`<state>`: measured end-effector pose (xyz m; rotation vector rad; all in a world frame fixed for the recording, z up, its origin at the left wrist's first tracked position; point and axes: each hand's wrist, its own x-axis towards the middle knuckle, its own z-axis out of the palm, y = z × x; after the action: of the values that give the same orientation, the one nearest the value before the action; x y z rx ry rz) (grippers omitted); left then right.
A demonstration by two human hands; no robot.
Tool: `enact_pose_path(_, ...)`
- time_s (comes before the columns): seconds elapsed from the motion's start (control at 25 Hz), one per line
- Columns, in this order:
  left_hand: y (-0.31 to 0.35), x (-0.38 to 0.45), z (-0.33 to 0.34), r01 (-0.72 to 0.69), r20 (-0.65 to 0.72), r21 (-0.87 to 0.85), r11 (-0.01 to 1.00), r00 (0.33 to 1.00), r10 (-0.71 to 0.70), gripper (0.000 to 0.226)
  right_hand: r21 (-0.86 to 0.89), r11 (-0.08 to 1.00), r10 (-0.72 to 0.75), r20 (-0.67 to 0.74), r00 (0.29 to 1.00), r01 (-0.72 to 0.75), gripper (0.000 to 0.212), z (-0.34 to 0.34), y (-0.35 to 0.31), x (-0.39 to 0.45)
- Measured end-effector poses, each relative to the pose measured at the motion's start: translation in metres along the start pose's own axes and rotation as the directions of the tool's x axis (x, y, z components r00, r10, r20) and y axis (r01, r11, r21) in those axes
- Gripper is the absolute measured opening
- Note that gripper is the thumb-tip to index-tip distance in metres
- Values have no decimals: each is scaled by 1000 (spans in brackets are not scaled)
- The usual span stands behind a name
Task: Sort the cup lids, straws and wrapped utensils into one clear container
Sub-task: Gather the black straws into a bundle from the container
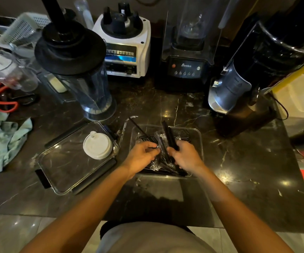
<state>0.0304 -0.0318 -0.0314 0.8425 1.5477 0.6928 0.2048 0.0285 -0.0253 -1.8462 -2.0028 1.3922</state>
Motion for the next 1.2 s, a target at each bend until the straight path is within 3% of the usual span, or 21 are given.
enact_pose_path(0.16, -2, -3, 2, -22, -31, -3, 1000, 999, 22, 32, -176, 984, -41, -103, 994, 22, 8, -7, 5, -6)
enact_pose_path(0.32, -1, -2, 3, -18, -29, 27, 999, 999, 19, 38, -196, 981, -38, -120, 992, 14, 11, -15, 15, -9)
enact_pose_path(0.56, 5, 1, 12, -132, 92, 334, 933, 990, 108, 50, -175, 984, 7, -142, 990, -32, 15, -18, 14, -9)
enact_pose_path(0.68, 13, 2, 19, -131, 97, 244, 961, 989, 110, 66, -136, 991, -15, -116, 993, -1, 10, -21, 4, -14)
enact_pose_path(0.8, 24, 4, 23, -177, 49, 150, 973, 984, 172, 77, -156, 983, -105, -23, 994, 100, 27, -20, -3, -13)
enact_pose_path(0.88, 30, 7, 24, -199, 63, 90, 976, 979, 194, 60, -159, 974, -151, 57, 987, 159, 33, -19, -9, -14)
enact_pose_path(1.0, 39, 5, 27, -230, 48, -22, 973, 972, 231, 14, -109, 970, -194, 183, 964, 216, 27, -16, -20, -16)
enact_pose_path(1.12, 36, 13, 31, -187, -125, -125, 974, 977, 172, 39, 8, 974, -222, 205, 953, 225, 33, -3, -24, -16)
enact_pose_path(1.2, 37, 15, 29, -178, -216, -229, 957, 968, 129, 44, 101, 983, -173, 238, 956, 153, 31, 0, -25, -15)
